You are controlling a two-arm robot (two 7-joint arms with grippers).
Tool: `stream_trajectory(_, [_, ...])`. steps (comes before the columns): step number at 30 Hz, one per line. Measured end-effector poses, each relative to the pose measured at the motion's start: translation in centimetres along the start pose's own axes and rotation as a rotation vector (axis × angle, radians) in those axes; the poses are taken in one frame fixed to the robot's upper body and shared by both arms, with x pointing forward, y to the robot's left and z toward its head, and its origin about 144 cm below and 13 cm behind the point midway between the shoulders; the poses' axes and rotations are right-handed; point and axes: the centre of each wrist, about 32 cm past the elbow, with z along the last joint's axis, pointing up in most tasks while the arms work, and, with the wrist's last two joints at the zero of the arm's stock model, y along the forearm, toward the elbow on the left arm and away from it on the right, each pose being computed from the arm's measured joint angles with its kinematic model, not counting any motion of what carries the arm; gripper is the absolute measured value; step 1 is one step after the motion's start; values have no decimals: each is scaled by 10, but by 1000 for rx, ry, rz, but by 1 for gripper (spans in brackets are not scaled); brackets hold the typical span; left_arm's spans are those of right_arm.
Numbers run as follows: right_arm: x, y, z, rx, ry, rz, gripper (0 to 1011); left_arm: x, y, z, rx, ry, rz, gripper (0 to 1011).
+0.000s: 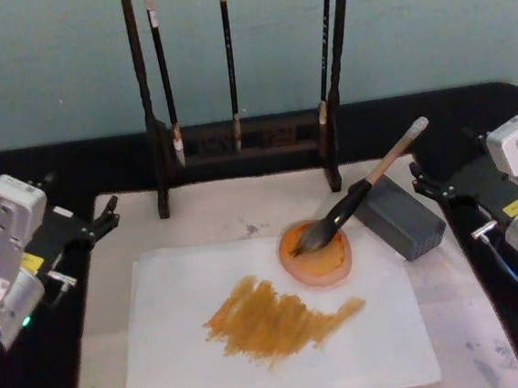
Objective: Pick up the brush from the inkstone, write on the paper, then place the brush back to its original position.
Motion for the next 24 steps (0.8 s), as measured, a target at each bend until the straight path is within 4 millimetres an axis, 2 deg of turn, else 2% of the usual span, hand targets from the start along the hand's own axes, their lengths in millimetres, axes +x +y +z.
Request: stream_trajectory(24, [0, 0, 0, 0, 0, 0, 1000, 0, 0, 0, 0, 0, 0, 1010])
